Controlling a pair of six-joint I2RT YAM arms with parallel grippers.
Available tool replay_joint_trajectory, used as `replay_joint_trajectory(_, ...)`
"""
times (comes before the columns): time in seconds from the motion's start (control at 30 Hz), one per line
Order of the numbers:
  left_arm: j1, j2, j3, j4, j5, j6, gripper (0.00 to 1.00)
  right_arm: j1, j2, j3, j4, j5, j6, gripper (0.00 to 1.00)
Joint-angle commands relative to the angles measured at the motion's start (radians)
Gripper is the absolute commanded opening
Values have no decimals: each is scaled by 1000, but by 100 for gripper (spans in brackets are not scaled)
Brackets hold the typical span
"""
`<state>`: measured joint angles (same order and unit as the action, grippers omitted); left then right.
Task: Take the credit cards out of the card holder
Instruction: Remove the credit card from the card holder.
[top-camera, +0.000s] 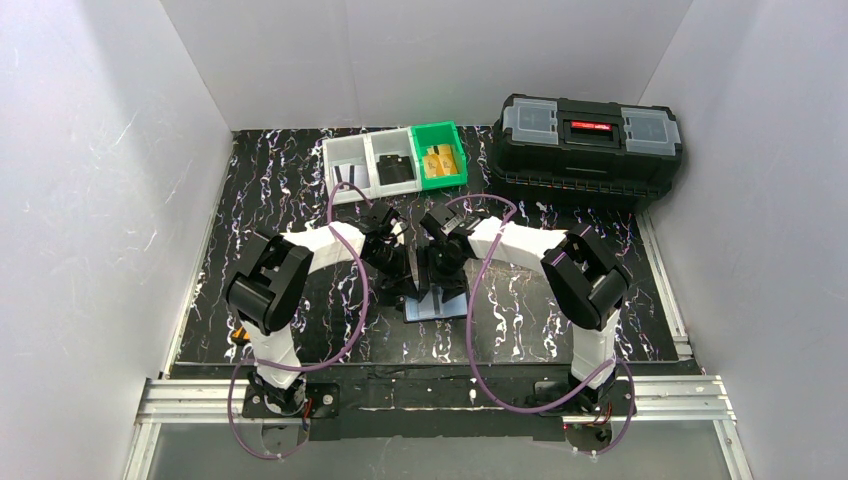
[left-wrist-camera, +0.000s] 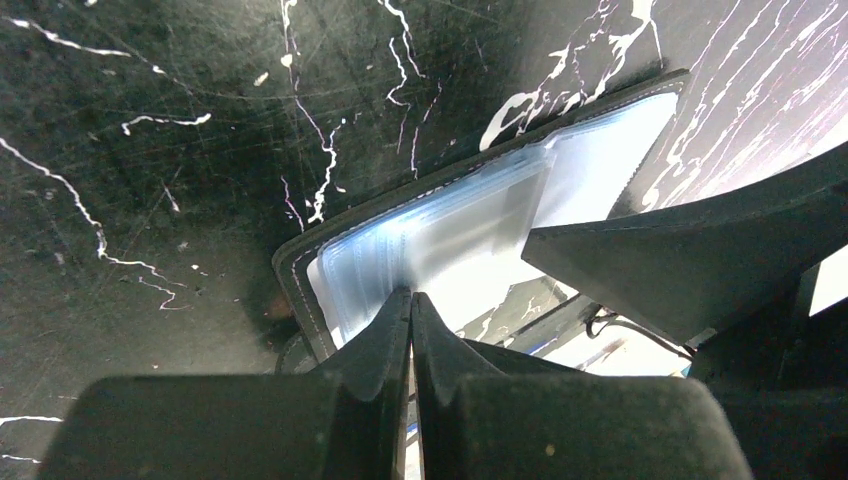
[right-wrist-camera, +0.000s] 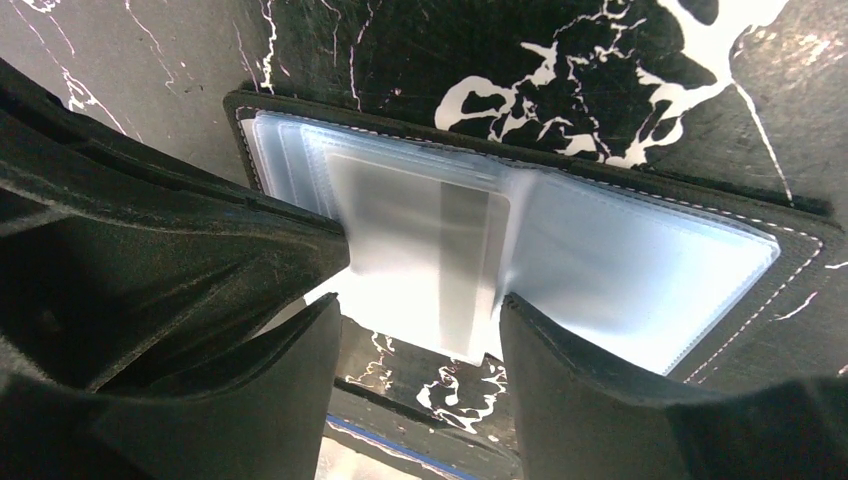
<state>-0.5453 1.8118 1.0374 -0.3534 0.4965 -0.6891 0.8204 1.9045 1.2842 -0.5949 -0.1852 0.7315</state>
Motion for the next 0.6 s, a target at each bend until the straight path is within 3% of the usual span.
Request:
replay_joint_trajectory(0.0,-38,53,0,29,8,-24,0,9,15,-28,27,26,-17,65)
replay_joint_trajectory(0.37,-32,8,30,-33,-16,18,2,-20,65,-99,32,22,16,20)
replay_joint_trajectory(0.57,-30,-22,28,-75,-58,46,5,-64,74,-181,75,-16,25,11)
